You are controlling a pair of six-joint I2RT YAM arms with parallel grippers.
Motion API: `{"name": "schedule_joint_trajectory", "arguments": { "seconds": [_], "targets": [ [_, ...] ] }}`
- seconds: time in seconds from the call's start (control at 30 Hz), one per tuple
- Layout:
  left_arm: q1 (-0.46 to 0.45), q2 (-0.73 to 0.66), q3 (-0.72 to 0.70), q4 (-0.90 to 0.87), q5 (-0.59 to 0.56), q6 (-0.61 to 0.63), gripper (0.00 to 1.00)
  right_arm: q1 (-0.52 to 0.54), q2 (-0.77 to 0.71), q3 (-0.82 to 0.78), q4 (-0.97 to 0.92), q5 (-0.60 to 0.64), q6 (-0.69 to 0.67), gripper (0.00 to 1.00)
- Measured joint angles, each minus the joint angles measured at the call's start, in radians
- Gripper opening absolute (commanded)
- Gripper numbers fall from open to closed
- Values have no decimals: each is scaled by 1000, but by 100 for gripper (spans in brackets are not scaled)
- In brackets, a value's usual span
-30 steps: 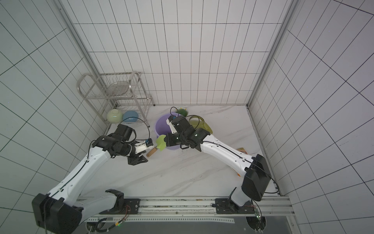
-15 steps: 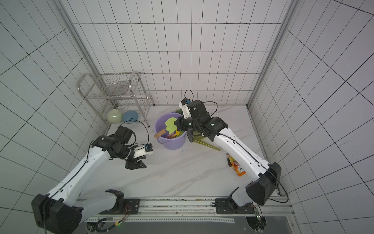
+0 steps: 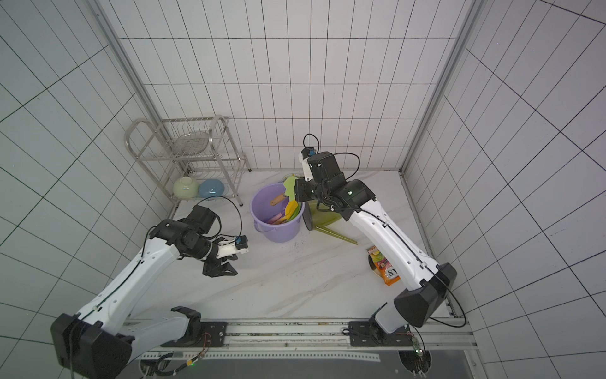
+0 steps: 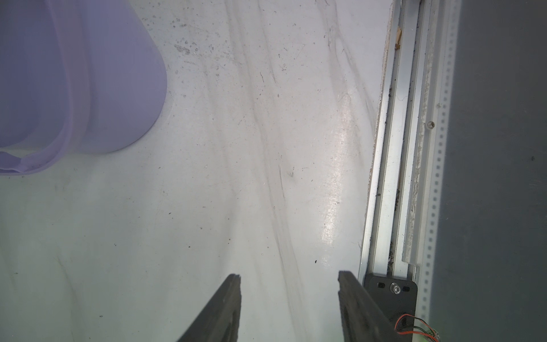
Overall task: Organize the gardening tools
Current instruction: Place the gardening tool in the container.
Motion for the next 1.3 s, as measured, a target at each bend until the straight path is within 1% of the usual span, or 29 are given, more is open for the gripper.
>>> {"name": "schedule_joint_trajectory", "arguments": {
  "seconds": [0.33,0.8,1.0,1.17,1.3],
  "targets": [
    [-2,0,-26,6,-2,0,55,1,162,32,-60,-6,-61,0],
    [-7,0,-50,26,-22,-1,55,25,312,58,-50,-76,-60,0],
    [-8,0,-52,30,-28,-1,54,29,350,58,-24,-105,-45,0],
    [-8,0,-57,36,-33,-1,54,29,367,58,-13,-118,-36,3],
    [-8,0,-57,38,-36,-1,54,29,368,58,-10,-126,-31,9]
  ]
}}
